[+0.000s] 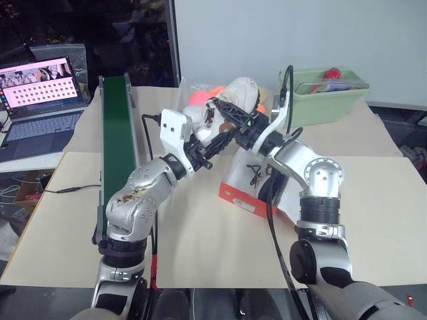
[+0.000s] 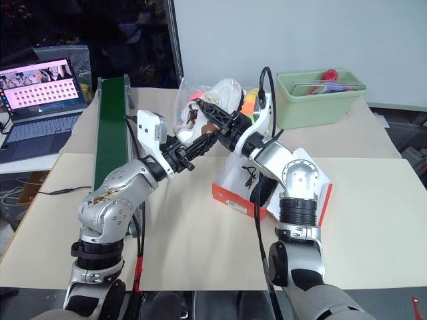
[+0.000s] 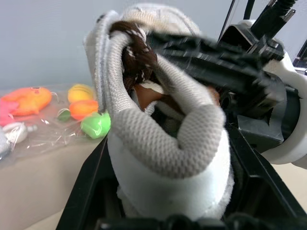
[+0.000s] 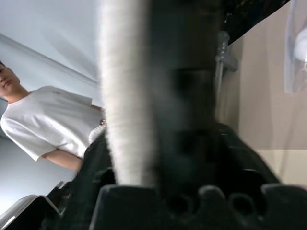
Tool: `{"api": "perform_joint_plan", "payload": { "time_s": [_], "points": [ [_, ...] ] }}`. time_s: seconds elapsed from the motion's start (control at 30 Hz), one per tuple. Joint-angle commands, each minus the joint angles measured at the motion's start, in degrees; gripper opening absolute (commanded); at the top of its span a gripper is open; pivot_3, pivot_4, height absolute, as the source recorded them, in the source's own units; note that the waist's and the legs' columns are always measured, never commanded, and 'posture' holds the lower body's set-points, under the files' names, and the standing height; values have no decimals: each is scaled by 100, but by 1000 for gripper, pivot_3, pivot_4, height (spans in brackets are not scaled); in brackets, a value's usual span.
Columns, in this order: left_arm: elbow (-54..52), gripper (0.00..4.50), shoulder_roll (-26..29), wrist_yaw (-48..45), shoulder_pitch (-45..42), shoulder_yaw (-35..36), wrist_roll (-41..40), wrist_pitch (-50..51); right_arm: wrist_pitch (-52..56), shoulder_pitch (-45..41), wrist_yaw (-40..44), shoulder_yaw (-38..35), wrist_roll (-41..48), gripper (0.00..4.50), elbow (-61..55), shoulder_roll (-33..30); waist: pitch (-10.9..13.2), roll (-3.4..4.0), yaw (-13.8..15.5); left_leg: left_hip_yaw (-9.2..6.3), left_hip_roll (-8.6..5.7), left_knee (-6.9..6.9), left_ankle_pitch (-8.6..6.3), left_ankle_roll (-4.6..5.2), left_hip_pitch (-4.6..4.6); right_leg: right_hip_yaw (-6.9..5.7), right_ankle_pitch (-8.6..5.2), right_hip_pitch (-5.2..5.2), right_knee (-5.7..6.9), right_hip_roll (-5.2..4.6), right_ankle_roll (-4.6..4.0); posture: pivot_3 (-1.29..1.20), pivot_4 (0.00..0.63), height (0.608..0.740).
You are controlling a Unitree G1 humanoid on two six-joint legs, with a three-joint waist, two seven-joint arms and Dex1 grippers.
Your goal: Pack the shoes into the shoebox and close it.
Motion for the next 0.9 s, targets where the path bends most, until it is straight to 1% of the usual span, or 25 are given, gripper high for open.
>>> {"api": "perform_joint_plan", "payload": {
  "time_s": [0.03,0.17,0.23,0.27,0.37,0.4,0.47,0.6,0.67,0.73,0.77,0.83,0.9],
  "points": [
    [-70,2219,12,52,-90,-110,156,-156,65,-97,-57,14,163,1019,-498,119,0,0,0,0,0,0,0,0,0,0,0,0,-1,0,0,0,150,729],
    [-37,2219,76,-10,-5,-198,287,-241,75,-77,-295,-7,322,1019,-740,258,0,0,-4,0,0,-1,0,0,0,0,0,0,-2,0,0,0,150,729],
    [-42,2905,99,-42,53,-210,309,-351,38,-75,-427,-29,376,977,-859,349,0,1,-5,0,0,-2,0,0,0,0,0,0,-2,0,0,0,150,729],
    [-51,3159,128,-86,76,-234,319,-392,17,-70,-481,-38,384,977,-909,387,1,1,-7,0,0,-2,0,0,0,0,0,0,-2,0,0,0,150,729],
    [-162,4341,284,-247,168,-348,410,-525,-209,-101,-774,-184,390,977,-968,538,1,1,-12,0,1,-4,0,0,0,0,0,-1,-2,1,0,0,150,729],
    [-228,4471,322,-275,201,-335,386,-525,-311,-142,-906,-274,373,977,-931,567,1,1,-14,0,1,-4,0,0,0,0,0,-1,-2,1,0,0,150,729],
    [-392,4471,387,-308,299,-232,236,-454,-472,-237,-1126,-436,219,977,-813,507,2,3,-9,0,2,-4,0,0,1,0,0,-1,-2,2,0,0,150,729],
    [-727,4471,728,-487,670,-88,176,-414,-646,-459,-1460,-658,-214,977,-394,-6,3,5,25,0,1,-3,0,0,-5,0,0,0,-8,1,0,0,150,729],
    [-792,4471,913,-600,795,-51,155,-393,-494,-556,-1789,-744,-285,977,-151,-264,3,5,38,0,1,-3,0,0,-7,0,0,1,-10,1,0,0,150,729],
    [-729,4471,1112,-751,894,30,121,-409,51,-600,-2377,-748,-334,977,145,-601,3,6,27,0,1,-4,0,0,-6,0,0,1,-12,1,0,0,150,729],
    [-617,4471,1296,-954,961,89,122,-487,409,-635,-2687,-770,-273,977,245,-802,4,6,15,0,1,-5,0,0,-6,1,0,1,-12,1,0,0,150,729],
    [-411,4471,1608,-1325,1049,123,172,-691,1018,-740,-3035,-799,-108,977,355,-1107,6,11,-2,1,1,-9,0,0,-6,0,-1,-3,-11,2,-2,0,150,729],
    [-179,4471,1876,-1693,1062,56,298,-986,1573,-915,-3354,-889,210,977,489,-1263,12,20,-31,1,2,-14,0,0,-6,2,-2,-6,-11,2,-4,0,150,729]
  ]
}}
